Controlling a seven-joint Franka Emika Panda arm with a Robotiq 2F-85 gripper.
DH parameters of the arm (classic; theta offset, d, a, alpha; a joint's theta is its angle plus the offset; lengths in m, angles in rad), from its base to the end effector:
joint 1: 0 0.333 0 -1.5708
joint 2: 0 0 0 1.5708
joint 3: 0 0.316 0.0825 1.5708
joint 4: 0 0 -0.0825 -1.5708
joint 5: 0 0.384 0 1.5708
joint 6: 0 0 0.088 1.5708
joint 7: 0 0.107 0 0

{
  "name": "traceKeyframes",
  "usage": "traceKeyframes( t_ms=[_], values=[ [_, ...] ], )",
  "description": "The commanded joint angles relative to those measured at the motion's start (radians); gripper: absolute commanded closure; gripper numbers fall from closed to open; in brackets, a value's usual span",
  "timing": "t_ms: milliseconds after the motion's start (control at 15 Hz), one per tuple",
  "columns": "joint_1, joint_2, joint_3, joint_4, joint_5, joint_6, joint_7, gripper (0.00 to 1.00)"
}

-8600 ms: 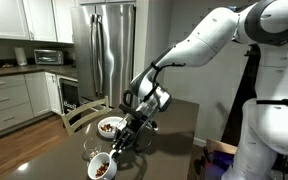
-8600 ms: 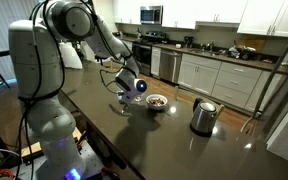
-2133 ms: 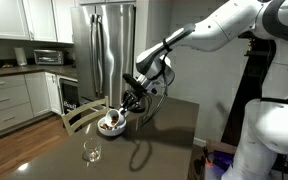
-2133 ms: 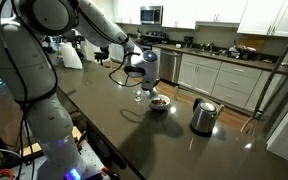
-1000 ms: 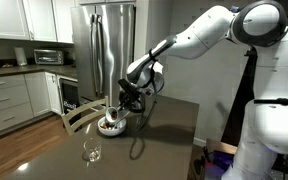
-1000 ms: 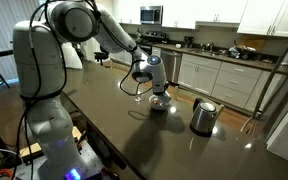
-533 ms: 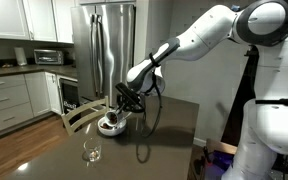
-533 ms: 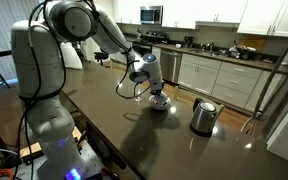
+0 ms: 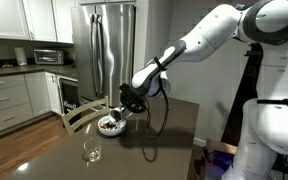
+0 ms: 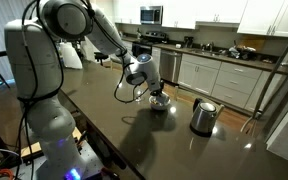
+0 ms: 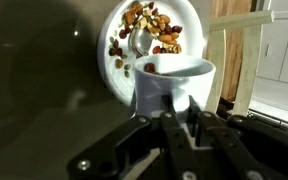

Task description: Pour the contents from the white cup into the white bowl

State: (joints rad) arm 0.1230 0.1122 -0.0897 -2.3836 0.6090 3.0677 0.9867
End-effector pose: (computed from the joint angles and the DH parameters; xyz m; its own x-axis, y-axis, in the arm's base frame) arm 0.5360 -0.0276 0.3305 0.0375 -0.9986 -0.0382 -0.8338 -0.0102 -0.5519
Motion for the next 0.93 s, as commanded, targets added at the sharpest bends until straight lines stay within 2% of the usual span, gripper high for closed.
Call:
traceKeyframes(
  t_ms=[0,533,867],
  values=[
    [0.016,-0.023,-0.016,-0.020,-0.040,0.053,0.027,0.96],
    [0.028,0.006,-0.026,0.002,-0.102,0.097,0.030,0.96],
    [0.071,0.013,-0.073,-0.010,-0.173,0.147,0.041,0.96]
  ],
)
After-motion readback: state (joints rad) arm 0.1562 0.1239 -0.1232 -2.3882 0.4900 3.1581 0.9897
